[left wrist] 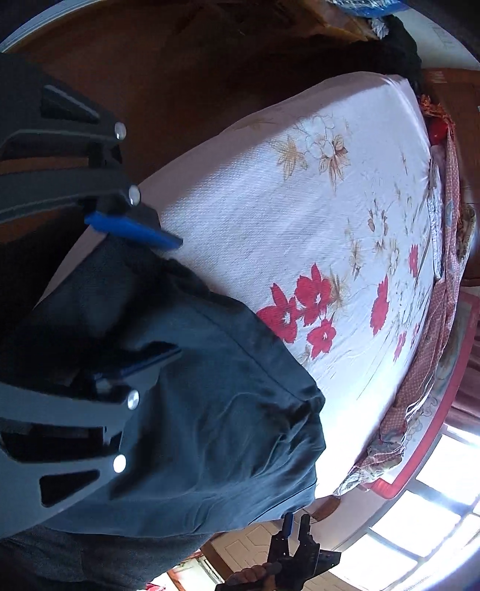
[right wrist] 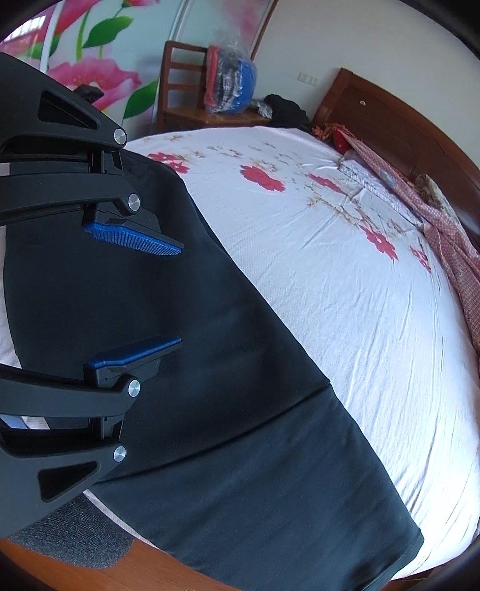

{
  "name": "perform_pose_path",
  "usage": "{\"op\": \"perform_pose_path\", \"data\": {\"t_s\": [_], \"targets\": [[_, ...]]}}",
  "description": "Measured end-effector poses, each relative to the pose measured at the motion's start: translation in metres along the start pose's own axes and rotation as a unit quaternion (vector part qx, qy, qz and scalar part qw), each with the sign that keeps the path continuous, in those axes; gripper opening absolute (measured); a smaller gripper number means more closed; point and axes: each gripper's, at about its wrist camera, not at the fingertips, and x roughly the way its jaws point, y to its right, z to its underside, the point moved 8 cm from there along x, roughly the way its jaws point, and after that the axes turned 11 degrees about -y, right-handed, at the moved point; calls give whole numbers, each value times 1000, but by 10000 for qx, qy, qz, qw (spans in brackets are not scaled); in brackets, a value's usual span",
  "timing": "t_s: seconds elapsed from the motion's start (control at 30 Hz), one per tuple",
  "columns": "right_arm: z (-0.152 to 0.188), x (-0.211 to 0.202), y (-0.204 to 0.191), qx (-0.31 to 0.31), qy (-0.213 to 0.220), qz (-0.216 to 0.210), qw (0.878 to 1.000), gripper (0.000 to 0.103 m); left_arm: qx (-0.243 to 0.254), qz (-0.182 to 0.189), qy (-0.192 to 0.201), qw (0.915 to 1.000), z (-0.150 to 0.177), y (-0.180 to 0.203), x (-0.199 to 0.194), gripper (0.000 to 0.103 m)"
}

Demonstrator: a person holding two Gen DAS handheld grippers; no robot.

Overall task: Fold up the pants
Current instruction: 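Smooth the folded pants with the left tool while the right tool releases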

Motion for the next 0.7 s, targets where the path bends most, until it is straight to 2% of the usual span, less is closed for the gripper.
{"op": "perform_pose_path", "data": {"t_s": [0.03,0.07,0.13,0.2,0.27,0.3,0.33,0.37,0.4,0.43,0.47,0.5,0.53,0.57,0.63,0.67,0.7], "targets": [[0,1,-1,-9,4,-13,10000,45,-62,-100,36,9999,-4,-1,-2,26],[-1,1,-1,0,27,29,10000,45,-86,-260,83,9996,-9,2,-3,20],[-2,0,-3,-6,17,-48,10000,45,41,-666,169,9976,-17,7,-11,16],[-3,-3,-1,-11,65,-25,10000,45,50,-877,409,9953,-23,8,-26,16],[-3,-4,-2,-147,86,34,9998,45,-150,-870,530,9947,-20,-4,-36,16],[-2,-1,-3,-253,63,88,9996,45,-121,-821,420,9957,-15,-7,-34,16],[-2,3,-5,-352,-1,127,9993,45,-6,-962,301,9949,-9,-7,-28,20],[-2,9,-8,-446,-75,113,9989,45,166,-1178,172,9927,-4,-3,-21,37],[-2,15,-16,-595,-149,-26,9981,45,353,-1431,-21,9891,0,0,-11,45],[-3,22,-26,-780,-248,-165,9965,45,396,-1744,-66,9839,0,-1,-8,60],[-5,29,-35,-938,-363,-182,9948,55,325,-2014,-26,9790,-2,-5,-12,75],[-8,36,-44,-1092,-488,-201,9926,66,206,-2233,32,9745,-4,-9,-20,80],[-12,43,-54,-1247,-629,-306,9897,67,120,-2427,64,9700,-6,-12,-30,86],[-16,50,-64,-1395,-754,-335,9868,67,77,-2633,139,9646,-6,-13,-43,87],[-13,67,-81,-1816,-1146,-85,9766,67,20,-2888,353,9567,-7,-7,-73,87],[-2,72,-91,-2038,-1353,-107,9696,67,-47,-2884,462,9564,-7,2,-87,88],[17,75,-101,-2261,-1597,-232,9607,67,-21,-2744,504,9603,-7,14,-95,88]]}}
